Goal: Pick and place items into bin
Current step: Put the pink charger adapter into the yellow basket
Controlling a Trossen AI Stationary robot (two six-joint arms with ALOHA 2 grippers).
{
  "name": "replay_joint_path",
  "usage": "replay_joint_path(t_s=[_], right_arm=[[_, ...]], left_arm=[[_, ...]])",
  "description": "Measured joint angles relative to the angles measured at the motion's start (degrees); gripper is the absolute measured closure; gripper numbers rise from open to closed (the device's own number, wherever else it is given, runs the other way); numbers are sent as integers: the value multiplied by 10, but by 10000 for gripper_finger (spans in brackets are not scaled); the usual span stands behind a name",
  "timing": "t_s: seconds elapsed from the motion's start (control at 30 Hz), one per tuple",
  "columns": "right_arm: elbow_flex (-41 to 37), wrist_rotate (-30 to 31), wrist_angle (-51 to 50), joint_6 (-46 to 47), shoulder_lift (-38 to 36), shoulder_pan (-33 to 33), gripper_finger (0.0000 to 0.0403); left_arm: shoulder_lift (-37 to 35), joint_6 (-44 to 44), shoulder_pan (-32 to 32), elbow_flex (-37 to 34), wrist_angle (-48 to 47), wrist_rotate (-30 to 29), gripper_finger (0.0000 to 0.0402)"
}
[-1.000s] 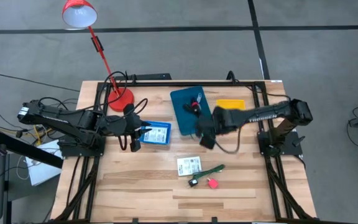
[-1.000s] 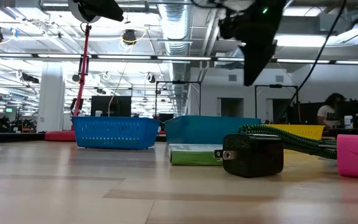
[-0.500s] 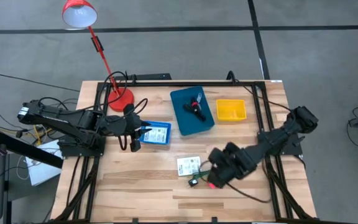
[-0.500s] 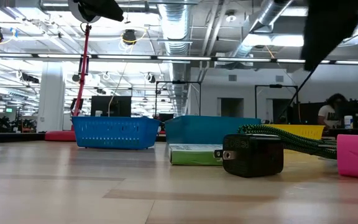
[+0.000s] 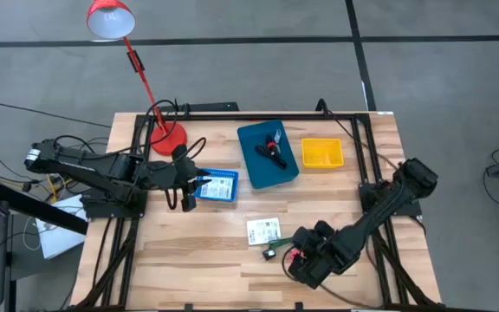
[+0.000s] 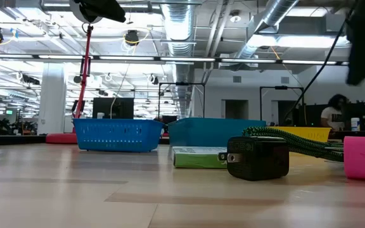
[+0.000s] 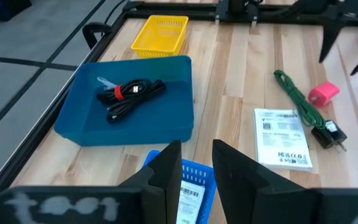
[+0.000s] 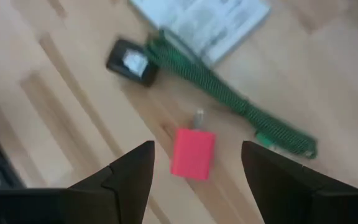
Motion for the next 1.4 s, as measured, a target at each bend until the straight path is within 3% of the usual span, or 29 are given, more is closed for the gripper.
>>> replay_joint_path(t_s=[0.33,1.03,1.4], right_arm=[[-1,-28,51,9,85,11,168],[0,-27,56,-43,92,-2,168],[4,-68,84,-78,140,-8,172]], left_arm=[[0,0,0,0,3,0,321],[0,0,0,0,3,0,321],[0,0,0,0,-4,0,321]])
